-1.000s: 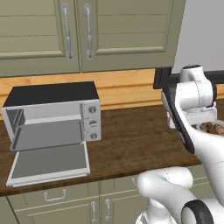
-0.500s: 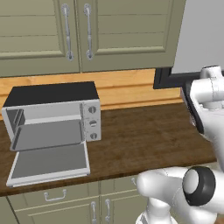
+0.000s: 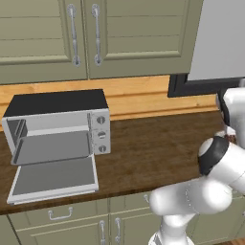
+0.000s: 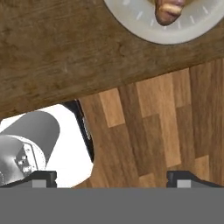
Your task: Pick up the kebab skewer and baguette bread, and place them inside the toaster oven. Close the toaster oven door and start by setting the timer.
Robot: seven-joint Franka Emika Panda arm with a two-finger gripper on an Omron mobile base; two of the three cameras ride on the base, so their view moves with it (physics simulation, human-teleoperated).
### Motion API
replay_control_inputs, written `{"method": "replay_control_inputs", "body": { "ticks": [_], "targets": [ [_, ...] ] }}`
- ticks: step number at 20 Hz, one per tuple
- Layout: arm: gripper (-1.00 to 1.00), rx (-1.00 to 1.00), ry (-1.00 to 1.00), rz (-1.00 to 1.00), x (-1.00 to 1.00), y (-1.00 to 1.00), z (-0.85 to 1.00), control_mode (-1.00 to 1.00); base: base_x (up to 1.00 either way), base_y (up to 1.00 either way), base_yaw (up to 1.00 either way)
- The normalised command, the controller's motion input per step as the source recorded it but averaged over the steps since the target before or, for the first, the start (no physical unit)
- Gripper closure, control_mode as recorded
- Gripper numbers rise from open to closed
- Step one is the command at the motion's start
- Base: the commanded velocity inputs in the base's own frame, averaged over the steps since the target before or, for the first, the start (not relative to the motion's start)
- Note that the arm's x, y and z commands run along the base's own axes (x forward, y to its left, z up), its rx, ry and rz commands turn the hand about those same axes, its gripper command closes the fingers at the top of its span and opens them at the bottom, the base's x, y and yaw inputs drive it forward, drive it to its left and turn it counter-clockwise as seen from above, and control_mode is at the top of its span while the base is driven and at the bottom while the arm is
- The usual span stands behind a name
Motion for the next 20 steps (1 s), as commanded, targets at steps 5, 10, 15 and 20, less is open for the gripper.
{"method": "replay_control_inputs", "body": {
  "ticks": [5, 10, 15, 20],
  "targets": [
    [-1.0, 0.02, 0.0, 0.01, 0.0, -0.84, -0.72, -1.0, 0.0, 0.0, 0.0],
    [-1.0, 0.05, 0.0, 0.09, 0.22, -0.64, -0.29, -1.0, 0.0, 0.0, 0.0],
    [-1.0, 0.14, -0.03, 0.08, 0.34, -0.22, -0.27, -1.0, 0.0, 0.0, 0.0],
    [-1.0, 0.17, -0.14, 0.06, 0.26, -0.05, -0.47, -1.0, 0.0, 0.0, 0.0]
  ]
}}
